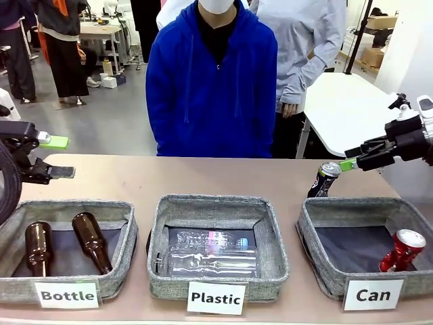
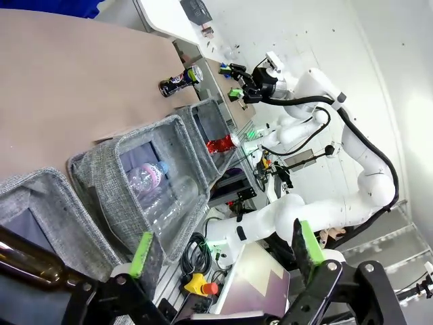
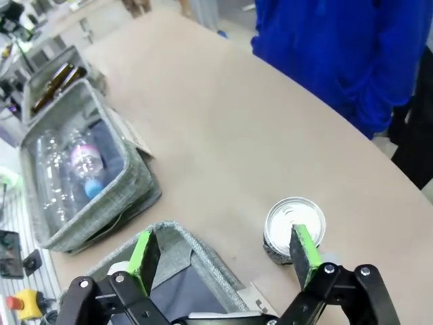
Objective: Sort the can waste into the basket.
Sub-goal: Pick up the can waste from the table and place it in the right Fabric basket.
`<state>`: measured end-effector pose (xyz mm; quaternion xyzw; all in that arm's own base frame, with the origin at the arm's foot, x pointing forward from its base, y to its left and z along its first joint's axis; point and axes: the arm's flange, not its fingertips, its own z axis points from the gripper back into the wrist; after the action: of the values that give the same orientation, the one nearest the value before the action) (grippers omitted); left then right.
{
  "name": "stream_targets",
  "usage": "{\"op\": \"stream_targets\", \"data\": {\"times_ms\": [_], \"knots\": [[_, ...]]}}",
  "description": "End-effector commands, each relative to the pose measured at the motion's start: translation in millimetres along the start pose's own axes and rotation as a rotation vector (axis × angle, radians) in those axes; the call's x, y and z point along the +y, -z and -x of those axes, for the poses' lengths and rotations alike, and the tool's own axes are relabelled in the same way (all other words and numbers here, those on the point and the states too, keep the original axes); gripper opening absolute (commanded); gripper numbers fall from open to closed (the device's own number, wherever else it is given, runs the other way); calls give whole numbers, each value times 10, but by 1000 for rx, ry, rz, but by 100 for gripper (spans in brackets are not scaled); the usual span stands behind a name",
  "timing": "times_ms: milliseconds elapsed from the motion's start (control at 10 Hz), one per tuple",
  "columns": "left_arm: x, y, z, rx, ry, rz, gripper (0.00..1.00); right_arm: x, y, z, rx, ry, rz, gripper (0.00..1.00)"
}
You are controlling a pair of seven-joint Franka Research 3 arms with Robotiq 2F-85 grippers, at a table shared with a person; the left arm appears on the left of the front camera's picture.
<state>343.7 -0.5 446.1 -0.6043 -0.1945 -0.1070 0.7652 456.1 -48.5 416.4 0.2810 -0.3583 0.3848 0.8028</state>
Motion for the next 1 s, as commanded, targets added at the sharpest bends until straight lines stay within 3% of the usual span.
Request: {"op": "stream_targets", "data": {"times_ms": [0,200,600,900], "knots": [[-18,-4,11,-10,8,1,100,-406,-244,117,-106,-23,-85,100],[-18,-4,11,-10,8,1,100,-756,-541,359,-204,-104,-266,100],[-18,-4,11,-10,8,1,100,-1381,-257,725,-229,-245,-192,100],[-18,-4,11,-10,8,1,100,-1584,175,866,-167,-301,-176,100]]}}
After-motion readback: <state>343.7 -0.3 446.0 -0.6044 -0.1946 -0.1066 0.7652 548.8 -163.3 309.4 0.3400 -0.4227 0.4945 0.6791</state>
